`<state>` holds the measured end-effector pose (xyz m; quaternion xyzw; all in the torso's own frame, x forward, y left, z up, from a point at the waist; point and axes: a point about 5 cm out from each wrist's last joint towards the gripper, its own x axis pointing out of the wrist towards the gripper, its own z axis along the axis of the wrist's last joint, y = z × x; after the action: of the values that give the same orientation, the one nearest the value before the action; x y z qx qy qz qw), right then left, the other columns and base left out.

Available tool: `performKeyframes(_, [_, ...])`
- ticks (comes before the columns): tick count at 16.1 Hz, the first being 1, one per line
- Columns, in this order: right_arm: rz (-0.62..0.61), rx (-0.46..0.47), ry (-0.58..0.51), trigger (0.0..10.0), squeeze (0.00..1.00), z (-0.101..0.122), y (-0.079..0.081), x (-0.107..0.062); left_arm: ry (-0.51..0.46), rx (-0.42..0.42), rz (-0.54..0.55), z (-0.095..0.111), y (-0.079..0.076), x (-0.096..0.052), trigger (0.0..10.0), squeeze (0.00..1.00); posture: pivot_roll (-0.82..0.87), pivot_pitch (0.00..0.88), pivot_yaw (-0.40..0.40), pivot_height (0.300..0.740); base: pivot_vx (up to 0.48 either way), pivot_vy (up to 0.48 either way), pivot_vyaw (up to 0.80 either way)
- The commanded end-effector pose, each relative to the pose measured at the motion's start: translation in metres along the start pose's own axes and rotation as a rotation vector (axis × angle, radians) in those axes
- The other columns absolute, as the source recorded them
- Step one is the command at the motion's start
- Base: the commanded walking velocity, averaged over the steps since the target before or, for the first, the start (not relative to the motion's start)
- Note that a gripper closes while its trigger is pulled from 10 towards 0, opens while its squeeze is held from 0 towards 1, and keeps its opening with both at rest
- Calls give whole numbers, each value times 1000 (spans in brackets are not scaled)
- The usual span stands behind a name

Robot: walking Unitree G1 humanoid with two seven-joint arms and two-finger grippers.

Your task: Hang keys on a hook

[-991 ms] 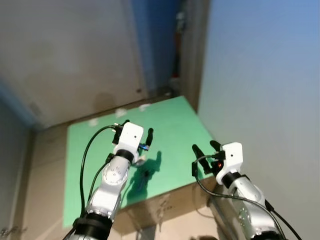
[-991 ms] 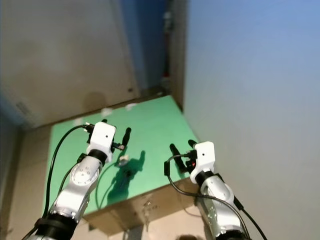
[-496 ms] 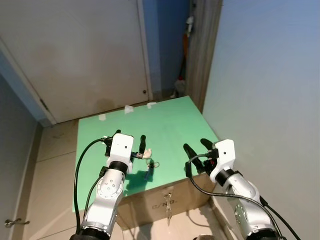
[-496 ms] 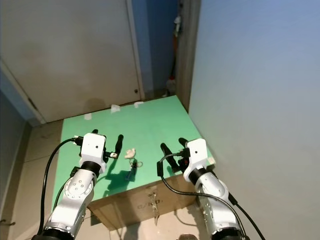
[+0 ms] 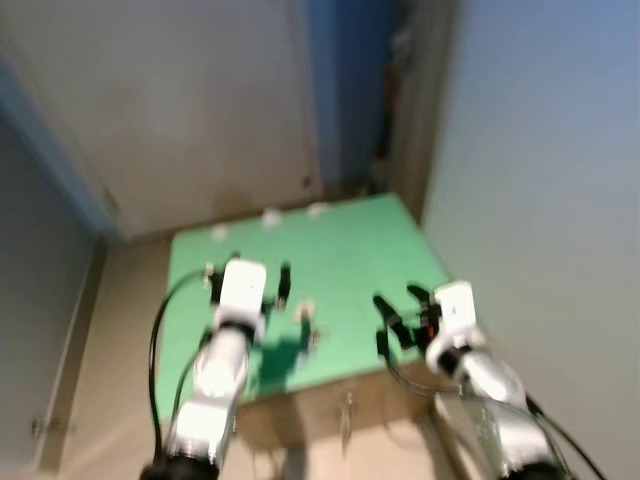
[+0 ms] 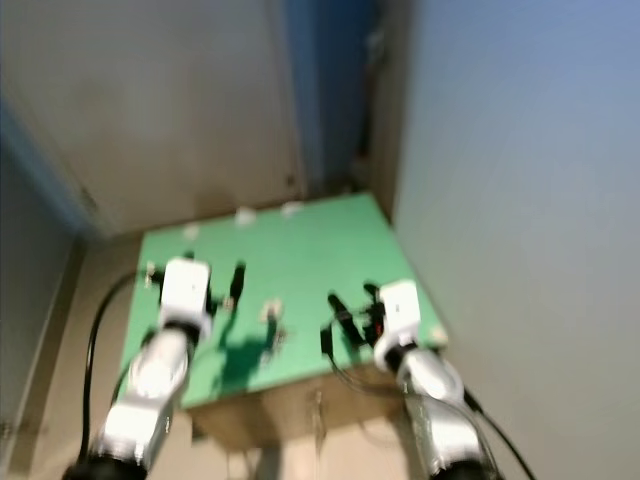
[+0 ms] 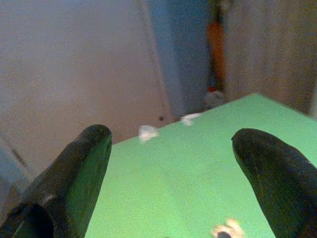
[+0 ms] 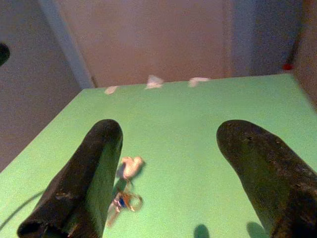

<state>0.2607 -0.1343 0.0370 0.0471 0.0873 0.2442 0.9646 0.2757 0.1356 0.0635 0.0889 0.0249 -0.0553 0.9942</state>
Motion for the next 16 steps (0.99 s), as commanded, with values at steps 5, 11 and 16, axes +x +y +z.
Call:
performKeyframes(5, [2,-5,1,10000,0,0,0,-3,40,29,-28,1,1,16,10000,0,-176,0,83,740,236,0,0])
performKeyframes(11, [-20,-25,53,10000,0,-7,-7,-39,177,63,-49,4,7,60,10000,0,-271,72,59,740,0,0,0])
performKeyframes(16, [-64,-54,132,10000,0,-5,-16,-88,299,15,-54,-20,-6,56,10000,0,-386,169,9,740,0,0,0])
